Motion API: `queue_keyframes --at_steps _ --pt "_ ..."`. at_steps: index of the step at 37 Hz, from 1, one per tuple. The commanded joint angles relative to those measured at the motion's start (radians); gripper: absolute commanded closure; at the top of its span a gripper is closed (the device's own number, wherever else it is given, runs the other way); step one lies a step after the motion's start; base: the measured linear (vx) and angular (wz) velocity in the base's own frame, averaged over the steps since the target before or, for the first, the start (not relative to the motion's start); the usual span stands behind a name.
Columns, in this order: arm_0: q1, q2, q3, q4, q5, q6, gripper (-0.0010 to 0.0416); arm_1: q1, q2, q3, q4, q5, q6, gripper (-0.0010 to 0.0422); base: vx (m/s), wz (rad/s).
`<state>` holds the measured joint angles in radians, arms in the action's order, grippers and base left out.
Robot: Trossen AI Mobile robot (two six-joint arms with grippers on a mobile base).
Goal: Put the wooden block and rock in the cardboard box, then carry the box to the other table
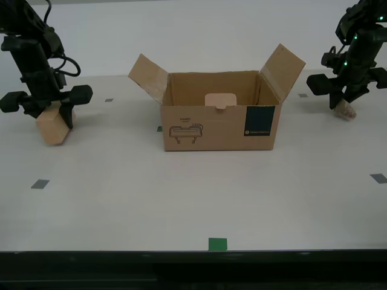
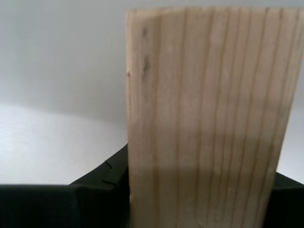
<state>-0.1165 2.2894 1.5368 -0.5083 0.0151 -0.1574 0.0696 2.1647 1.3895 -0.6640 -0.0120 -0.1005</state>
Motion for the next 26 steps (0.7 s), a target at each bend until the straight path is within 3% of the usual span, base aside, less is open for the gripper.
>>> queue_keyframes --at_steps 1,14,26 --pt "0.0 -0.006 0.001 -0.011 -0.003 0.0 0.0407 -0.001 -0.016 0.002 -0.003 0.005 -0.005 0.0414 0.0 0.0" --pt "0.0 -0.017 0.001 -0.072 -0.003 0.005 0.0407 -0.003 -0.064 0.002 -0.029 0.005 0.007 0.0413 0.0 0.0" --pt "0.0 -0.116 0.001 -0.106 -0.003 0.012 0.0407 -0.005 -0.092 0.002 -0.068 0.005 0.021 0.0413 0.0 0.0"
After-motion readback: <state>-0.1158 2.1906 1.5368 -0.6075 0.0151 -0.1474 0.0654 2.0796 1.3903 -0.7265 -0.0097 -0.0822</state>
